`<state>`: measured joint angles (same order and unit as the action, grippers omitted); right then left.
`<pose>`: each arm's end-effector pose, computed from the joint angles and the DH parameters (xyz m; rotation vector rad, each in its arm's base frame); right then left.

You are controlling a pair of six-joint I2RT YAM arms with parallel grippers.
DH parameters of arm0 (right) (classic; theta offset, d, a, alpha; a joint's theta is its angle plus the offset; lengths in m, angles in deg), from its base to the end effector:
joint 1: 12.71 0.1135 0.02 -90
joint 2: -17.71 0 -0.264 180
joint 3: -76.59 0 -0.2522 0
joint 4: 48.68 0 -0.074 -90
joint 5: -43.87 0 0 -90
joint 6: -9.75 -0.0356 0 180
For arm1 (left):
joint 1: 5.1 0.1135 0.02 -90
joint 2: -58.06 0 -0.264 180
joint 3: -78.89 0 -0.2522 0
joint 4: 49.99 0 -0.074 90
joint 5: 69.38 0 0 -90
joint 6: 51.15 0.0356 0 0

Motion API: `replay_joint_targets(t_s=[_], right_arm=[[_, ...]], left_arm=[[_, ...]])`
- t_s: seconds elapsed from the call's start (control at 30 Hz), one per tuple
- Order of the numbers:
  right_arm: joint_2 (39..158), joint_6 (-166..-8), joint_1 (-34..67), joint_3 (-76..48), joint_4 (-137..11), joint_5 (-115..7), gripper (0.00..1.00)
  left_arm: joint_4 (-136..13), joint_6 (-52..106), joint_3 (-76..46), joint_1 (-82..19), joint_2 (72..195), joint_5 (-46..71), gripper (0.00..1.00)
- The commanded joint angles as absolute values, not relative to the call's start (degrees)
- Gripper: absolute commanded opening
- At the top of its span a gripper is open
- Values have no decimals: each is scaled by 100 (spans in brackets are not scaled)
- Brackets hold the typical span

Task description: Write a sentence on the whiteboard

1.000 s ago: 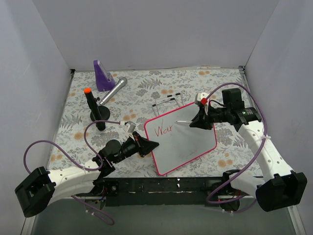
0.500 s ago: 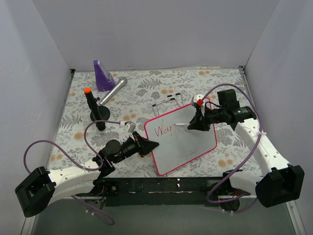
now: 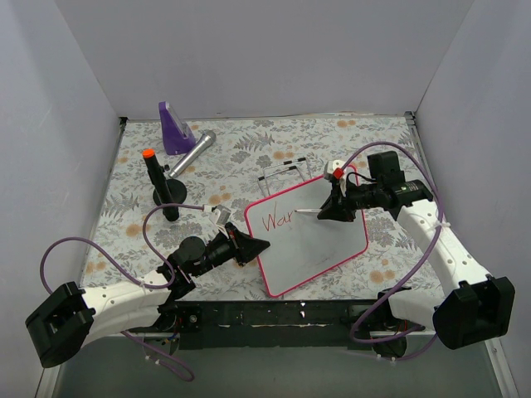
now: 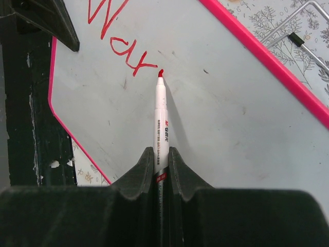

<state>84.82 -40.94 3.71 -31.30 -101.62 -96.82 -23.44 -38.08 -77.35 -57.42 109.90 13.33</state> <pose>0.2159 0.0924 0.3070 -1.3427 1.7072 0.8290 0.1118 -0.1521 0.1994 -0.2958 1.9207 -1.7593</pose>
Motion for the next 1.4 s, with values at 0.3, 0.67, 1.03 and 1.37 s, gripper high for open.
replay_joint_targets(t_s=[0.3, 0.67, 1.03, 1.37], right_arm=[[8354, -3718, 399, -3427, -10410, -9587, 1], [8521, -4183, 390, -2971, -9980, -9631, 1], [8486, -4325, 223, -3005, -9821, -9491, 1], [8477, -3771, 188, -3207, -10427, -9500, 1]], left_arm=[[-1867, -3647, -7681, -5766, 10843, 1271, 0], [-1840, -3638, -7672, -5775, 10904, 1236, 0], [-1788, -3638, -7698, -5766, 10913, 1236, 0], [-1796, -3638, -7716, -5766, 10895, 1245, 0]])
